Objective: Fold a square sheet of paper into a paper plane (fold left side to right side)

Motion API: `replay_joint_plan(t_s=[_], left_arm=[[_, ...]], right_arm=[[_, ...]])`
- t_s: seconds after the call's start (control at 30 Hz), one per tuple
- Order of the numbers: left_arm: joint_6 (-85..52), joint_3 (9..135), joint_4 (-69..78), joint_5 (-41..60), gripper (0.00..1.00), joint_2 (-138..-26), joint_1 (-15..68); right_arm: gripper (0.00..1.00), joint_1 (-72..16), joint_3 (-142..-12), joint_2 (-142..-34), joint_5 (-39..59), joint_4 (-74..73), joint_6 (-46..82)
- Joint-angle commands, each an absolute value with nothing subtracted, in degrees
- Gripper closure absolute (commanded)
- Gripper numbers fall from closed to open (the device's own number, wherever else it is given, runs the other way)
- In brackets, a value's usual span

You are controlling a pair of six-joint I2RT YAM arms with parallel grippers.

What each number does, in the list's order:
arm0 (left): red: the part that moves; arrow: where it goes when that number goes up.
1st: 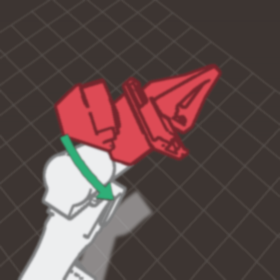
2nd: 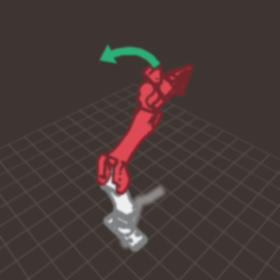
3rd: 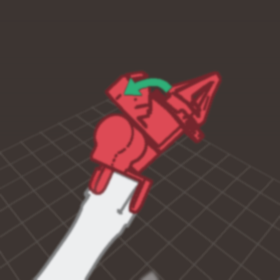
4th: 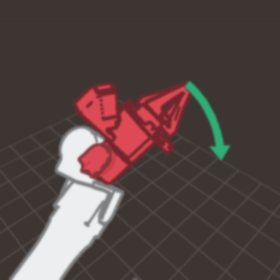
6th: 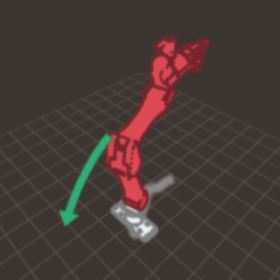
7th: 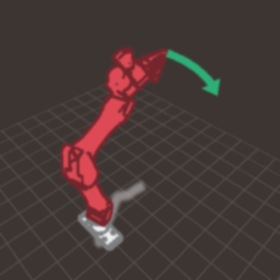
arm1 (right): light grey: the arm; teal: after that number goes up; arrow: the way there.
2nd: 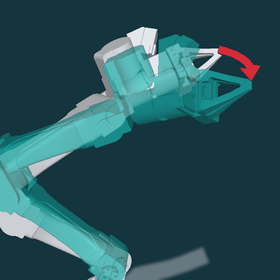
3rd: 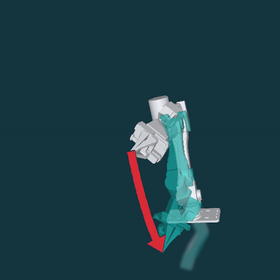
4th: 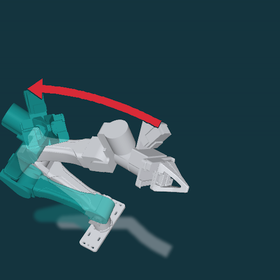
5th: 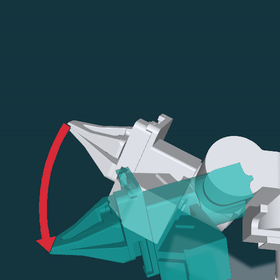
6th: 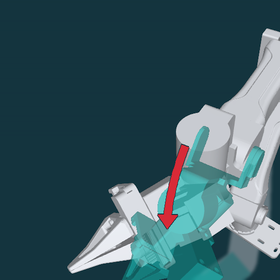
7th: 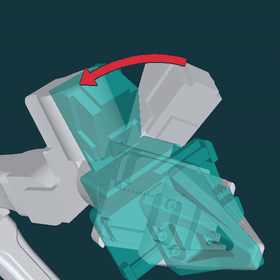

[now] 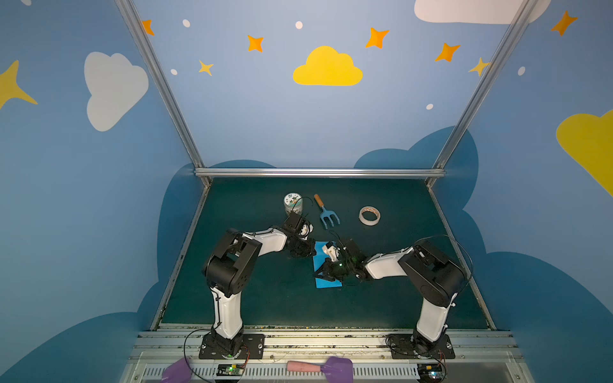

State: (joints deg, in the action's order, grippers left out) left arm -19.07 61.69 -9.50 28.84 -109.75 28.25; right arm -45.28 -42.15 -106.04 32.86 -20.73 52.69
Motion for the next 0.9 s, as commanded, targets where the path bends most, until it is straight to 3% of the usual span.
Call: replay_joint_plan(t_s=[0.0, 0.57, 0.87], left_arm=[[-18.2, 61.1, -13.6, 27.0, 0.97, -112.0, 28.7], [-18.5, 61.0, -13.5, 26.9, 0.96, -111.8, 28.7], [-23.1, 58.5, -11.9, 23.3, 0.96, -109.6, 30.1]], right_arm=[[1.00, -46.2, -38.9, -107.2, 30.6, -13.2, 52.9], [1.00, -47.4, -26.2, -99.2, 29.3, -16.6, 55.8], [1.00, -47.4, -27.3, -81.2, 26.3, -1.6, 52.8]])
